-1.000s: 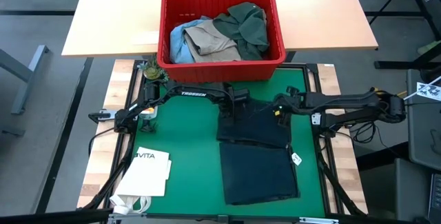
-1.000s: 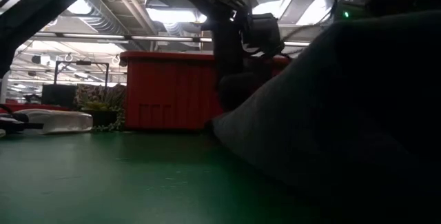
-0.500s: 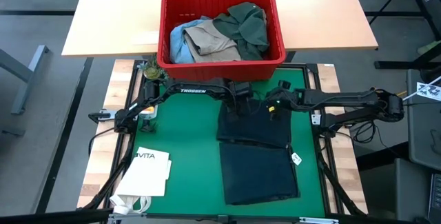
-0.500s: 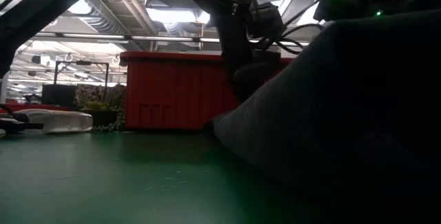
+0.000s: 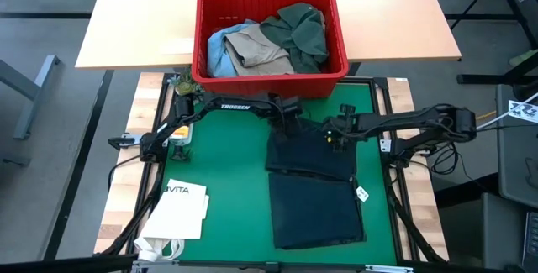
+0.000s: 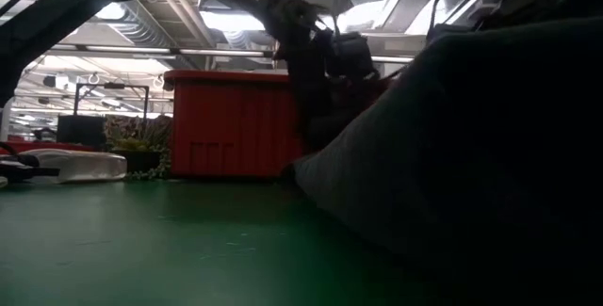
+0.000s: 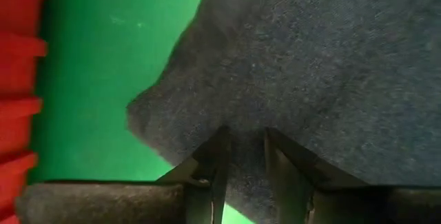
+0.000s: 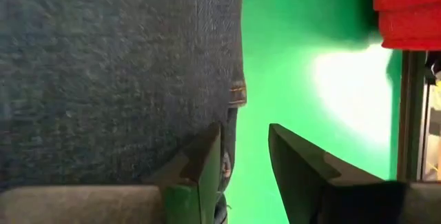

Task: Fold Laundry from Bin
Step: Fold the dark blue pants

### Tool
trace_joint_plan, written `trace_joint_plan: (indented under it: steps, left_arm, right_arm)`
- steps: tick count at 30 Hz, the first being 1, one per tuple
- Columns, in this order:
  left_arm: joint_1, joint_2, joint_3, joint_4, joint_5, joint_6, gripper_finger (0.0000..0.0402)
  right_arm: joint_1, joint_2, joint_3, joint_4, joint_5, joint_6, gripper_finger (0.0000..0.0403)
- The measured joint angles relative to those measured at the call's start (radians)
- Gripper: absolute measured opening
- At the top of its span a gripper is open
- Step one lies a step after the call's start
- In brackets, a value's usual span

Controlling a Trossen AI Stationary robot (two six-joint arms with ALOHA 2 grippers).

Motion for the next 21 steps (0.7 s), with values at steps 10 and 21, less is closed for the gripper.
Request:
trace_joint_plan:
  steps: [10,21]
  left_arm:
    - [0.008,0.000,-0.015,0.005,0.006,-0.019,0.0089]
    - [-0.053,0.002,0.149,-0.237,0.062,-0.053,0.0089]
  right_arm:
    - [0.000,0.012,-0.001,-0.003,0.007,0.000,0.0127]
    - [0.000,0.012,-0.001,-0.005,0.000,-0.001,0.0127]
